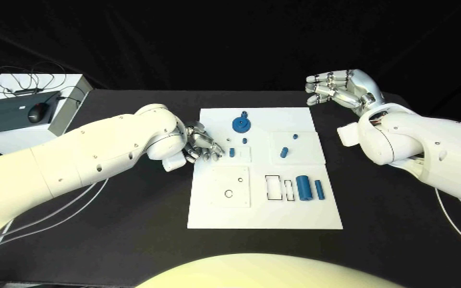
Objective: Assemble the parts on the task board
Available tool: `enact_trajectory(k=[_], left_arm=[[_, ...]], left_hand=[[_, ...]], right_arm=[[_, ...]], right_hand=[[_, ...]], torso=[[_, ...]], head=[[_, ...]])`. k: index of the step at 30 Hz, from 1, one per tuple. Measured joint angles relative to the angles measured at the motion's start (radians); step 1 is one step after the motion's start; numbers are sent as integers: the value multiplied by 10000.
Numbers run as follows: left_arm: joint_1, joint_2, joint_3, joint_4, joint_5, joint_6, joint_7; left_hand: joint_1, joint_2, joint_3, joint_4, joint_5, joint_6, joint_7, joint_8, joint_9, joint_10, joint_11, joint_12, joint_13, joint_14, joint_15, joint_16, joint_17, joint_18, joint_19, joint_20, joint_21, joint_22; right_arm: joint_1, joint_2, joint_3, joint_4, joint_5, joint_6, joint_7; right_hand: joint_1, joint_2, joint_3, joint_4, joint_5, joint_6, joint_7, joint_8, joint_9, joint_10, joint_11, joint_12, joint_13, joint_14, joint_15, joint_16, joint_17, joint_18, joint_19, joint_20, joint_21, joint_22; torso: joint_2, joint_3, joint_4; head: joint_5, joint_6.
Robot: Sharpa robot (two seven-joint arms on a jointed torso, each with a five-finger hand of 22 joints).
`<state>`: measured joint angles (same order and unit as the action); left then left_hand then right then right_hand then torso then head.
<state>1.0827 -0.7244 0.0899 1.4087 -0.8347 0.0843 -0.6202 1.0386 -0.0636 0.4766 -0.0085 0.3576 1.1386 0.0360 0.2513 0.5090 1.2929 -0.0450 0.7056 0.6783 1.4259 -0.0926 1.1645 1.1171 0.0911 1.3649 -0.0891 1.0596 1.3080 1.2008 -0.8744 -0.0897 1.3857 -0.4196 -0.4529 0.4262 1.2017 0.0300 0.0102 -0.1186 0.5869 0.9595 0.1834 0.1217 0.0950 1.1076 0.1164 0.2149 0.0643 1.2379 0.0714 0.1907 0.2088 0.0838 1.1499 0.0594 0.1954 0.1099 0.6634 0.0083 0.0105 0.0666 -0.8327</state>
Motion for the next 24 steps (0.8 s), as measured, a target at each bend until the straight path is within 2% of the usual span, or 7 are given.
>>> enact_trajectory(k=[1, 2, 11, 20, 24], left_arm=[[2, -7, 0, 9, 20, -1, -1], [6, -13, 2, 24, 41, -2, -1], [89, -68, 7, 162, 192, 53, 17], [371, -184, 20, 212, 412, 371, 1], [516, -179, 21, 73, 597, 661, -9]], left_hand=[[-40, -41, 557, -555, 4, -18, 16, 8, -2, 0, 0, 0, 0, 0, 1, 0, -7, -3, 0, 0, 0, 0], [-107, -107, 590, -588, 5, -19, 16, 8, -1, 1, 0, 0, 0, 0, 1, 0, -7, -4, 0, 0, 0, 0], [-114, -117, 617, -562, 74, 16, -21, 98, 62, 23, -13, 0, 0, 1, 1, 39, -7, -2, 0, 0, 0, -1], [-113, -116, 617, -562, 73, 16, -21, 142, 68, 69, 4, 0, -2, 1, 1, 39, -6, -2, 0, 0, 0, -2], [-112, -115, 616, -562, 73, 16, -21, 142, 55, 69, 5, -37, -2, 1, 1, 39, -34, -1, 0, 0, 0, -3]], right_arm=[[0, 1, -1, -2, -1, 3, -1], [0, 2, -3, -4, -1, 6, -4], [-9, 18, -7, -34, -7, 24, -16], [-28, 38, -10, -56, -13, 40, -26], [-29, 48, -11, -62, -15, 46, -29]], right_hand=[[0, 0, 0, 0, 0, 0, 0, 0, 0, 0, 0, 0, 0, 0, 0, 0, 0, 0, 0, 0, 0, 0], [0, 0, 0, 0, 0, 0, 0, 0, 0, 0, 0, 0, 0, 0, 0, 0, 0, 0, 0, 0, 0, 0], [0, 0, 15, 15, 0, 0, 0, 0, 1, 0, 0, 0, 0, 0, 0, 0, 0, 0, 0, 0, 0, 1], [0, 0, 27, 28, 0, 0, 0, 0, 1, 0, 0, 0, 0, 0, 0, 0, 0, 1, 0, 0, 0, 1], [0, 0, 27, 28, 0, 0, 0, 0, 2, 0, 0, 0, 0, 0, 0, 0, 0, 0, 0, 0, 0, 1]], torso=[[0, 1, 0], [0, 1, 0], [-3, 6, 0], [-3, 6, 2], [-3, 6, 2]], head=[[-1, 3], [-1, 8], [6, 28], [14, 29], [14, 32]])
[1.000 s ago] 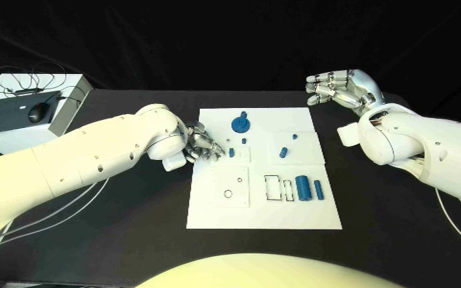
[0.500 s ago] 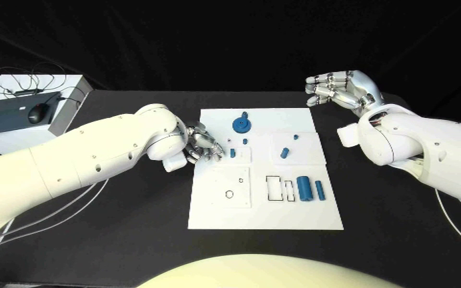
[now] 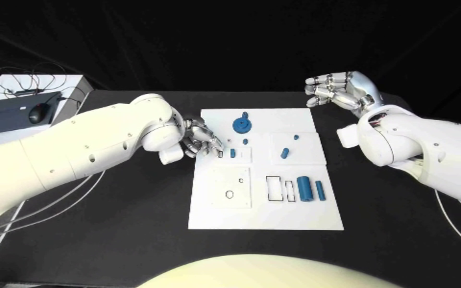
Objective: Assemble the parts on the task board
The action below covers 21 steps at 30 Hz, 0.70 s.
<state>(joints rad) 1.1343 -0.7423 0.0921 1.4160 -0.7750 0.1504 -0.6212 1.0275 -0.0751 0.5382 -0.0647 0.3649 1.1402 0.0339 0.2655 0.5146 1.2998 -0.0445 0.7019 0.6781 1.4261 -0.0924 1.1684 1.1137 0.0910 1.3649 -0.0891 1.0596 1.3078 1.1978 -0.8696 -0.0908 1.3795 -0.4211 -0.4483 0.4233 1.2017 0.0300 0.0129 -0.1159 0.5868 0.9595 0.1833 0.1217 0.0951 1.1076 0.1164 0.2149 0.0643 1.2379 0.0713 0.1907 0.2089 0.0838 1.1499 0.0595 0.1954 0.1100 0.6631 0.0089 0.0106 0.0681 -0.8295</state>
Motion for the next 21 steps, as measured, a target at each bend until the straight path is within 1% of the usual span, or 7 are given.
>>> enact_trajectory(k=[3, 7, 10, 12, 15, 18, 21], left_arm=[[74, 6, 6, -173, 183, 320, 0], [108, 10, 6, -414, 472, 870, 28], [133, 36, 3, -685, 754, 1433, 44], [158, 70, -1, -861, 926, 1802, 45], [238, 216, -7, -1232, 1210, 2465, 26], [357, 477, -17, -1691, 1466, 3139, -32], [516, 768, -83, -2177, 1661, 3722, -112]], left_hand=[[2, 2, 0, 0, -1, 0, 0, 0, -114, 0, 0, 0, 0, 0, 0, 0, -26, -1, -36, 36, 0, -1], [3, 3, 0, 0, -3, 0, 1, -21, -167, 1, 1, 0, -1, 0, 0, 0, -44, -1, -37, 37, -20, -1], [94, 93, -88, -88, -25, 45, 26, -170, -268, 2, 2, 0, -2, 0, 0, 0, -41, -1, -87, 69, -94, -1], [94, 93, -99, -99, -32, 78, -3, -192, -292, 3, 2, 0, -3, 1, 1, 0, -29, -2, -144, 69, -123, -3], [26, 161, -99, -99, 10, 115, 28, -279, -328, 4, 4, 0, -18, -36, 37, 0, -27, -2, -144, 69, -183, -26], [-53, 240, -128, -127, 50, 149, 28, -280, -340, 18, 17, 0, -18, -35, 37, 0, -26, -2, -144, 69, -187, -28], [-133, 320, -182, -182, 164, 152, 25, -332, -319, 18, 18, 0, -18, -36, 37, 0, -3, -2, -144, 69, -187, -28]], right_arm=[[-4, 9, 0, -1, -8, 6, -4], [-5, 11, 0, 9, -64, 19, -8], [-5, 17, 0, 17, -115, 28, -12], [-6, 22, -1, 22, -145, 33, -14], [-8, 31, -1, 25, -182, 40, -17], [-8, 41, -2, 24, -214, 45, -21], [-8, 52, -2, 23, -232, 49, -22]], right_hand=[[0, 0, 0, 0, 0, 0, 0, 0, -2, 0, 0, 0, 0, 0, 0, 0, 0, 0, 0, 0, 0, 0], [0, 0, 0, 0, 0, 0, 0, 0, -10, 0, 0, 0, 0, 0, 0, 0, 0, 0, 0, 0, 0, 0], [0, 0, 0, 0, 0, 0, 0, 0, -10, 0, 0, 0, 0, 0, 0, 0, 0, 0, 0, 0, 0, 0], [0, 0, 0, 0, 0, 0, 0, 0, -10, 0, 0, 0, 0, 0, 0, 0, 0, 0, 0, 0, 0, 0], [0, 0, 0, 0, 0, 0, 0, 0, -9, 0, 0, 0, 0, 0, 0, 0, 0, 0, 0, 0, 0, 1], [0, 0, 29, -29, 0, 0, 0, 0, -9, 0, 0, 0, 0, 0, 0, 0, 0, 0, 0, 0, 0, 1], [0, 0, 29, -29, 0, 0, 0, 0, -9, 0, 0, 0, 0, 0, 0, 0, 0, 0, 0, 0, 0, 1]], torso=[[0, 0, -1], [2, -1, -4], [2, -1, -4], [2, -1, -4], [2, -4, -2], [2, -6, -2], [5, -12, -4]], head=[[-9, 12], [-16, 27], [-33, 28], [-45, 25], [-55, 23], [-57, 29], [-57, 35]])
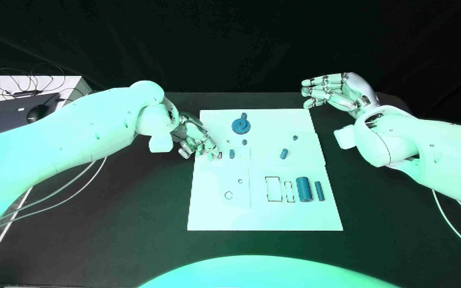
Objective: Assemble the parts on the task board
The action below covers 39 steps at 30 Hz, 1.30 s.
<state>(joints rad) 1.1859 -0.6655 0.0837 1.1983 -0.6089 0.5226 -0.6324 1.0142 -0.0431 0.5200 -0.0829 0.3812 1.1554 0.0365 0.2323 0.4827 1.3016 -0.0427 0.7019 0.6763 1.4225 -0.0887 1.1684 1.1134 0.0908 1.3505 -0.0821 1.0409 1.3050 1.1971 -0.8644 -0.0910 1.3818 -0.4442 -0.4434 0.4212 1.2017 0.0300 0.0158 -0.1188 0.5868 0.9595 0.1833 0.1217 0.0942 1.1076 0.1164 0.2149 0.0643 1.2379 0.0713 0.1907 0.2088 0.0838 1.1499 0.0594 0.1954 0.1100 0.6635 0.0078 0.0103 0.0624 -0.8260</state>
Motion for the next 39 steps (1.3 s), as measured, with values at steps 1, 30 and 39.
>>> enact_trajectory(k=[1, 30, 39], left_arm=[[65, 93, -40, -154, 51, 150, -28], [1165, 2163, -1200, -2832, 320, 2587, -631], [1173, 2373, -1234, -2876, 100, 2427, -648]], left_hand=[[-25, 25, 0, 0, 32, 1, 0, 0, 14, 0, 0, 0, 0, 0, 0, 0, 0, 0, 0, 0, 0, 0], [-667, 550, -148, -148, 554, 9, -11, -230, 1323, -47, -38, 97, 73, 0, 0, 0, 188, 0, 0, 1, 67, 24], [-1028, 671, -50, -50, 553, 33, -34, -231, 1985, -62, -55, 295, 73, 23, -23, 177, 279, 0, 38, -37, 242, 31]], right_arm=[[0, 4, 0, -1, -5, 1, 0], [-1, 137, -1, -27, -57, 25, -24], [-1, 145, -1, -26, -68, 30, -31]], right_hand=[[0, 0, 0, 0, 0, 0, 0, 0, 0, 0, 0, 0, 0, 0, 0, 0, 0, 0, 0, 0, 0, 0], [0, 0, 122, -122, 289, 0, 0, 0, -9, 4, -4, -37, 0, 0, 0, 0, 0, 0, 0, 0, 0, 1], [0, 0, 179, -179, 370, 14, -14, 0, -8, 38, -37, -36, 0, 0, 0, 0, 0, 0, 0, 0, 39, 1]], torso=[[2, 1, -1], [-7, 14, 0], [-1, 9, -1]], head=[[0, 1], [69, -38], [72, -45]])
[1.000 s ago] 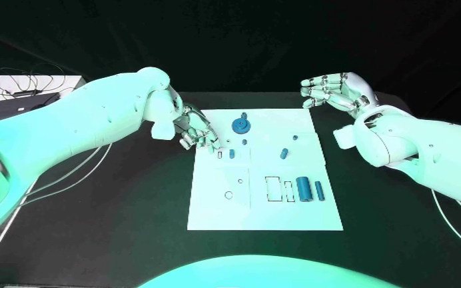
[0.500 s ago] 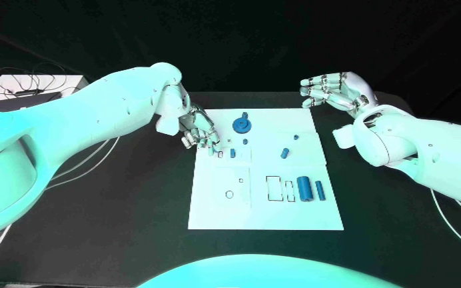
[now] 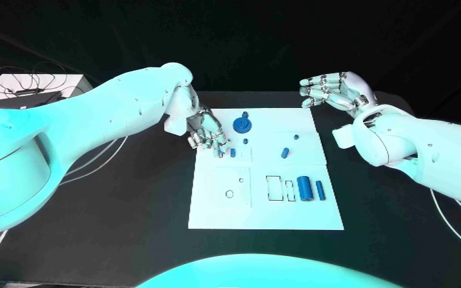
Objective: Assemble the parts on the task board
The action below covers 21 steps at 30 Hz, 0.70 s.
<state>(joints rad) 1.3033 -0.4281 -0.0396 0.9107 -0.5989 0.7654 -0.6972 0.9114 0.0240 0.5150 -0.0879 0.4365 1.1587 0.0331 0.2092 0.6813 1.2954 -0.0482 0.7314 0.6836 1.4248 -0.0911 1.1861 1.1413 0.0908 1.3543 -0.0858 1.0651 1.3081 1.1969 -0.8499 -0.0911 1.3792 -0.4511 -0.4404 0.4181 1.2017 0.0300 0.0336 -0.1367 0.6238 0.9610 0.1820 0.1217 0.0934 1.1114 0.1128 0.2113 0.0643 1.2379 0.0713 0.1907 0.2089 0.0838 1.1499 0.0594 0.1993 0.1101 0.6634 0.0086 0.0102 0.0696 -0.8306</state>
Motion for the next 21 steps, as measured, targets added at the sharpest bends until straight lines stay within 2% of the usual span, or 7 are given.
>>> enact_trajectory(k=[3, 8, 11, 21], left_arm=[[2, 60, -16, 2, -116, -69, -3], [3, 134, -125, 83, -370, -156, -6], [3, 155, -153, 138, -553, -208, -6], [3, 144, -179, 203, -1152, -379, -8]], left_hand=[[-30, 4, 1, 0, 0, 12, -13, -63, 81, 20, -22, 3, -1, 15, -15, 16, 13, -1, 0, 0, 19, 0], [-43, -9, 1, 0, 8, 34, -34, -63, 141, 37, -38, 3, -9, 22, -9, 44, 28, 0, 0, 0, 30, 0], [-69, -33, 0, 0, 202, 70, -70, -63, 180, 37, -38, 3, -13, 49, 16, 67, 38, -1, 0, 0, 72, 0], [-122, -61, -1, -1, 417, 103, -103, -117, 227, 71, -71, 40, -56, 48, 17, 113, 37, 0, 0, 1, 136, -2]], right_arm=[[0, 0, 0, 3, -3, 0, -3], [0, 8, 0, 5, -8, 1, -6], [0, 14, 0, 9, -12, 1, -8], [0, 14, 0, 9, -20, 3, -13]], right_hand=[[0, 0, 30, -30, 0, 0, 0, 0, 0, 0, 0, 0, 0, 0, 0, 0, 0, 0, -37, -37, 0, 9], [0, 0, 30, -30, 0, 1, -1, 0, 0, 0, 0, 0, 0, 0, 0, 0, 0, 0, -38, -37, 0, 9], [0, 0, 30, -30, 0, 1, -1, 0, 1, 0, 0, 0, 0, 0, 0, 0, 0, 0, -37, -37, 0, 8], [0, 0, 83, -83, 35, 1, -2, 0, -13, 0, 1, -42, 0, 0, 0, 0, -10, 0, -37, -37, 0, 27]], torso=[[1, 0, 1], [2, -1, 1], [3, -2, 0], [3, -1, 0]], head=[[0, -14], [11, -27], [18, -29], [33, -55]])
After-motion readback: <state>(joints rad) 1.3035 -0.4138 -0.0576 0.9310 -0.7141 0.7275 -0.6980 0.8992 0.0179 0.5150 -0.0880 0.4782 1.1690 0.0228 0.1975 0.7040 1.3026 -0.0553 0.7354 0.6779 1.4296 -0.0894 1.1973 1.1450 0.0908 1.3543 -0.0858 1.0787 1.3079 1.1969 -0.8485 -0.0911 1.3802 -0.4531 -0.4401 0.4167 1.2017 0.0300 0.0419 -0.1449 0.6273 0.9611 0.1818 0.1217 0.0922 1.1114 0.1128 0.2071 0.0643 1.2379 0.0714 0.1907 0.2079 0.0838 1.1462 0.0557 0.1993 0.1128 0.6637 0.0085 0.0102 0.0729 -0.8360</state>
